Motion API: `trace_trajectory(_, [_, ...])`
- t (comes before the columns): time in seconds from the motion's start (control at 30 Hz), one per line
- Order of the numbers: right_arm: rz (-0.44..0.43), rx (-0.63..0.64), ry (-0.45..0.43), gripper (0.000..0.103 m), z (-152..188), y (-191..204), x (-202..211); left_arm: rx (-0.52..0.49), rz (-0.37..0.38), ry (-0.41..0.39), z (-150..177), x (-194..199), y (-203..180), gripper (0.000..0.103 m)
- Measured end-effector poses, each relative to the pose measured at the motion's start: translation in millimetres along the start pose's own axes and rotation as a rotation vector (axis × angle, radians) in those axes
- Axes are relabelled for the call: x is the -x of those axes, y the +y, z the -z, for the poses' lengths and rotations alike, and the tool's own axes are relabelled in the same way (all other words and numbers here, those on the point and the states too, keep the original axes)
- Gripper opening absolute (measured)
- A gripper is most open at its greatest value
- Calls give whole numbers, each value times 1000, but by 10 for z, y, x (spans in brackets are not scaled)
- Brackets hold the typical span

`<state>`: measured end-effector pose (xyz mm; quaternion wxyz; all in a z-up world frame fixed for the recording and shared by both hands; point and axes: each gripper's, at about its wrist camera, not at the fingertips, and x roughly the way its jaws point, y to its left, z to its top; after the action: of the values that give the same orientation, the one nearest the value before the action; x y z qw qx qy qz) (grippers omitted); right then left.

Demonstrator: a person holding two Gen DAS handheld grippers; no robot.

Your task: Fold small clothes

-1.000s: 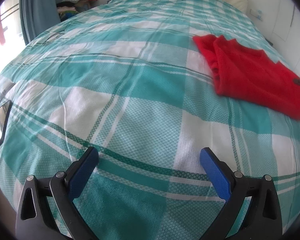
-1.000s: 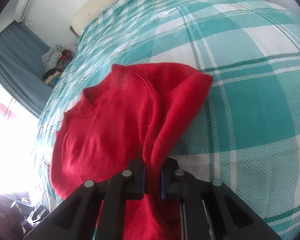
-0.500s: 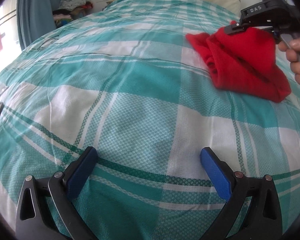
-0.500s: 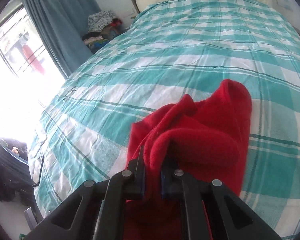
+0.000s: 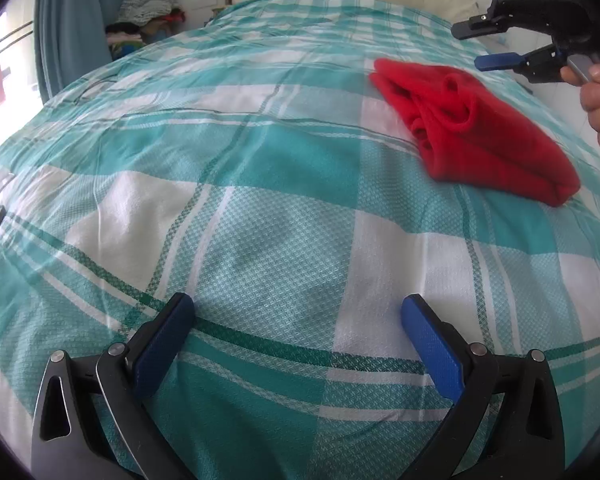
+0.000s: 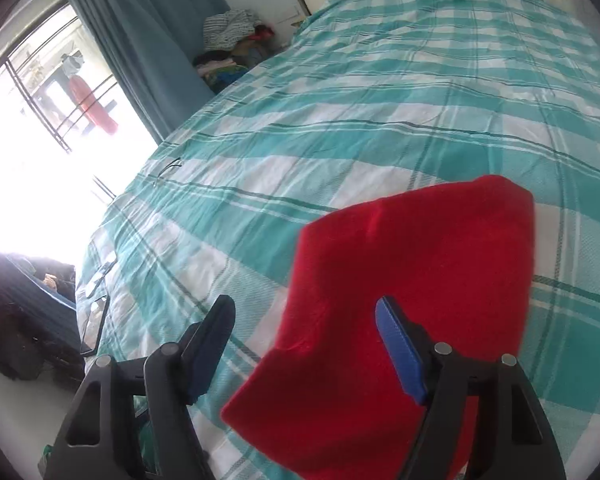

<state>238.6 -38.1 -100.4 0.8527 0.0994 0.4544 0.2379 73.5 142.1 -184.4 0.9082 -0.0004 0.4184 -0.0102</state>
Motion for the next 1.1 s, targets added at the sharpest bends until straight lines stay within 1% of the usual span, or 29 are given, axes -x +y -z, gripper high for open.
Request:
trace_trajectory(0.03, [-19, 6, 21, 46, 40, 34, -44, 0, -1, -1, 2, -2, 0, 103])
trace_trajectory(0.1, [-19, 28, 86, 38, 279, 168, -207, -1, -1, 2, 1, -1, 0, 103])
trace_trajectory(0.17, [-63, 66, 179, 38, 599, 356, -478, -3, -3, 5, 4, -3, 0, 103])
trace_trajectory(0.2, [-60, 110, 206, 38, 750, 469, -584, -5, -5, 9, 5, -2, -2, 103])
trace_trajectory(0.23, [-60, 160, 214, 38, 865, 579, -643, -6, -5, 10, 6, 3, 2, 103])
trace_trajectory(0.27, [-74, 191, 199, 38, 931, 658, -624, -6, -4, 9, 7, 9, 3, 103])
trace_trajectory(0.3, [-86, 198, 166, 38, 955, 693, -526, -6, -2, 8, 11, 12, 6, 103])
trace_trajectory(0.37, [-103, 163, 83, 38, 931, 656, -191, -4, -1, 8, 12, 12, 3, 103])
trace_trajectory(0.4, [-85, 148, 33, 38, 922, 597, 9, -4, -2, 7, 13, 11, 2, 103])
trace_trajectory(0.43, [-42, 141, -12, 39, 919, 527, 197, -5, -3, 8, 10, 8, -4, 103])
trace_trajectory(0.5, [67, 121, -67, 40, 976, 330, 472, -7, -6, 8, 10, 7, -1, 103])
trace_trajectory(0.53, [103, 105, -73, 40, 1001, 221, 522, -8, -8, 9, 7, 3, -5, 103])
trace_trajectory(0.57, [131, 91, -54, 40, 1055, 99, 505, -10, -8, 11, 5, 0, -7, 103])
trace_trajectory(0.6, [151, 77, -16, 40, 1119, -22, 429, -10, -9, 13, -1, -6, -8, 103])
trace_trajectory(0.67, [155, 45, 71, 40, 1289, -216, 243, -12, -10, 26, -22, -9, -11, 103])
trace_trajectory(0.7, [144, 34, 76, 40, 1363, -241, 230, -18, -8, 48, -52, 2, -23, 102])
trace_trajectory(0.73, [135, 32, 48, 40, 1419, -214, 300, -28, 4, 72, -94, 31, -37, 102])
trace_trajectory(0.77, [136, 40, 11, 40, 1461, -186, 421, -41, 34, 86, -144, 76, -56, 102])
trace_trajectory(0.8, [146, 53, -26, 44, 1496, -160, 538, -47, 79, 88, -207, 135, -73, 102])
trace_trajectory(0.83, [179, 63, -67, 58, 1540, -144, 680, -31, 118, 79, -296, 196, -64, 102])
trace_trajectory(0.87, [234, 62, -112, 65, 1589, -151, 806, -3, 148, 62, -406, 242, -43, 102])
trace_trajectory(0.9, [290, 51, -156, 77, 1646, -196, 927, 28, 166, 41, -528, 264, -12, 102])
trace_trajectory(0.93, [341, 37, -188, 80, 1696, -259, 1024, 57, 168, 22, -661, 247, 30, 102])
trace_trajectory(0.97, [388, 29, -204, 80, 1745, -338, 1087, 80, 155, 7, -791, 186, 73, 102])
trace_trajectory(1.03, [480, 16, -201, 80, 1841, -535, 1118, 100, 97, 9, -1035, -72, 132, 102])
trace_trajectory(1.07, [498, -2, -188, 80, 1881, -653, 1104, 104, 65, 28, -1129, -255, 156, 102])
trace_trajectory(1.1, [505, -30, -175, 80, 1922, -765, 1083, 101, 35, 71, -1201, -463, 174, 102])
